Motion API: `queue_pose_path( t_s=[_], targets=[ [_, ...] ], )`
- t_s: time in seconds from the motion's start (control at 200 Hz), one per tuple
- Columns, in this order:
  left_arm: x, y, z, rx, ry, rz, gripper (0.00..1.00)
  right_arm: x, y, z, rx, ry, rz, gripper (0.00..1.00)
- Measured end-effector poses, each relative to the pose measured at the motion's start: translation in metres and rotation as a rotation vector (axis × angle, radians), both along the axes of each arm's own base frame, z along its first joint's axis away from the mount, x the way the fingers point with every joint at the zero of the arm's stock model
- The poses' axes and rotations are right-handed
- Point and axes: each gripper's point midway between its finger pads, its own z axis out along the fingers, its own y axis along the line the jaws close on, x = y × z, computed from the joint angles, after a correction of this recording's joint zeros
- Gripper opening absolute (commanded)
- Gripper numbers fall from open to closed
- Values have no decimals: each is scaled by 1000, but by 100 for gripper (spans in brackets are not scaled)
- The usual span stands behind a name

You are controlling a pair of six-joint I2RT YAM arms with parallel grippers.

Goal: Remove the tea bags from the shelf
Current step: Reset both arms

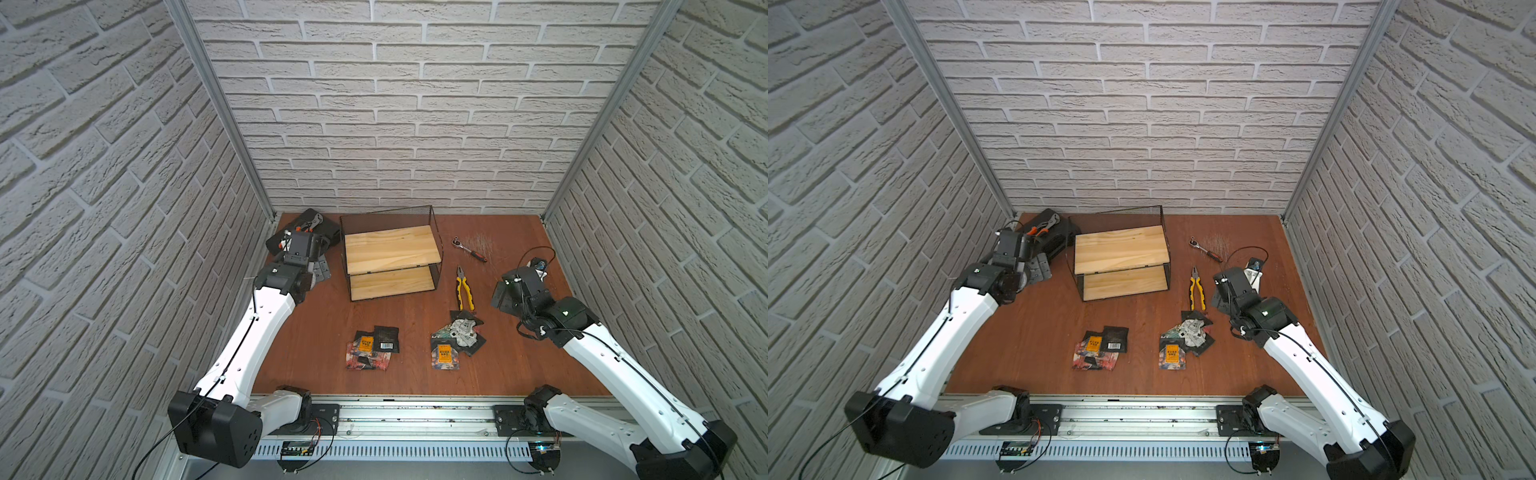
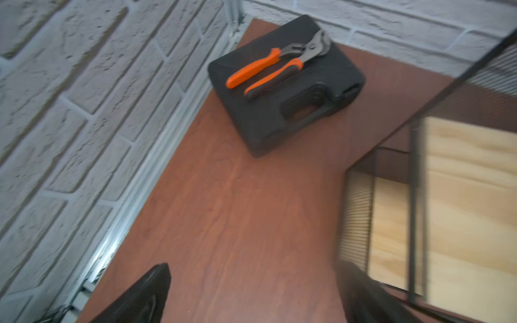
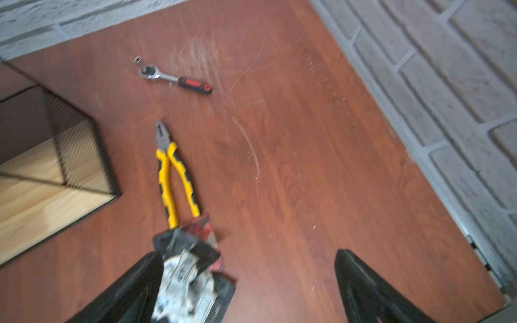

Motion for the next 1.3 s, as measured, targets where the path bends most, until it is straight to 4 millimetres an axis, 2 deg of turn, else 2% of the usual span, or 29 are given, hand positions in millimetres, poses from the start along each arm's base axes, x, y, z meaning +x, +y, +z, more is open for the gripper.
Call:
queue_pose_path(
  t_s=[0.08, 0.14, 0.295, 0.425, 0.53, 0.665, 0.84, 0.96, 1.145, 1.22, 1.3],
  targets=[
    [-1, 15, -22, 65, 4, 30, 98, 9, -19, -16, -118, -27, -34, 100],
    [0, 23, -47, 121, 28, 12, 98, 17, -28, -30, -215, -26, -33, 100],
    [7, 40, -107, 196, 132, -67, 98, 42, -38, -67, -371, 62, 8, 100],
    [23, 54, -140, 172, 146, -112, 98, 63, -44, -83, -408, 72, 28, 100],
    [34, 59, -159, 123, 129, -136, 98, 77, -47, -95, -409, 40, 56, 99],
    [51, 60, -167, 82, 79, -176, 98, 94, -55, -112, -392, 26, 88, 99],
    [76, 61, -161, 41, -34, -219, 98, 121, -61, -109, -337, -101, 111, 99],
    [88, 64, -161, 12, -87, -236, 98, 124, -59, -111, -291, -168, 146, 99],
    [88, 51, -156, 22, -169, -296, 98, 104, -60, -131, -238, -234, 176, 99],
    [78, 39, -158, 46, -202, -335, 98, 103, -60, -135, -228, -228, 185, 99],
    [70, 26, -166, 77, -228, -375, 98, 110, -57, -127, -226, -265, 195, 99]
  ],
)
